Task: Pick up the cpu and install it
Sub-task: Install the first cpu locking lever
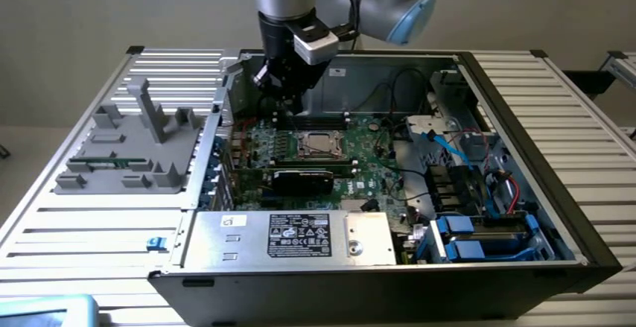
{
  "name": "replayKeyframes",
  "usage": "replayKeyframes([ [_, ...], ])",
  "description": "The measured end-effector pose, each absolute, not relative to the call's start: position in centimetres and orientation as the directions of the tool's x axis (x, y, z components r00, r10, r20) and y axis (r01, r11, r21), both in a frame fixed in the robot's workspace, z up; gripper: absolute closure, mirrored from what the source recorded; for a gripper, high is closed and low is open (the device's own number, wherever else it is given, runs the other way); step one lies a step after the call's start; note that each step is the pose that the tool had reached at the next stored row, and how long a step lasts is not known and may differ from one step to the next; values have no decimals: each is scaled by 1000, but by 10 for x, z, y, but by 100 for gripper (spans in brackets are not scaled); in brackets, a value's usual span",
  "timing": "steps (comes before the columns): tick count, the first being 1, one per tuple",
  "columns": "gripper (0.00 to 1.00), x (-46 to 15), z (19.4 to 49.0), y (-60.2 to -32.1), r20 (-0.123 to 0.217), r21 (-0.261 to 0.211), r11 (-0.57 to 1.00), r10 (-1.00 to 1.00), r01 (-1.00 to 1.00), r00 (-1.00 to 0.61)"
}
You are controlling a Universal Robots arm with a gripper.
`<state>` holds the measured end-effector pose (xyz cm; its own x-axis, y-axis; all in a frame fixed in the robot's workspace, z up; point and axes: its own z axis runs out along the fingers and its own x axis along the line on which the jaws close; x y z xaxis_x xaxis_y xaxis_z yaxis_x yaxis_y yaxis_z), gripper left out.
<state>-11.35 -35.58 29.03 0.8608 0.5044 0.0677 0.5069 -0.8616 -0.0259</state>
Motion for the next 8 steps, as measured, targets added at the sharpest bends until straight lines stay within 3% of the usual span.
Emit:
replayKeyframes([
  [5, 89, -117, 290, -356, 30, -52, -864, 501, 501, 865],
  [8, 89, -118, 290, -356, 36, -75, -867, 491, 492, 871],
])
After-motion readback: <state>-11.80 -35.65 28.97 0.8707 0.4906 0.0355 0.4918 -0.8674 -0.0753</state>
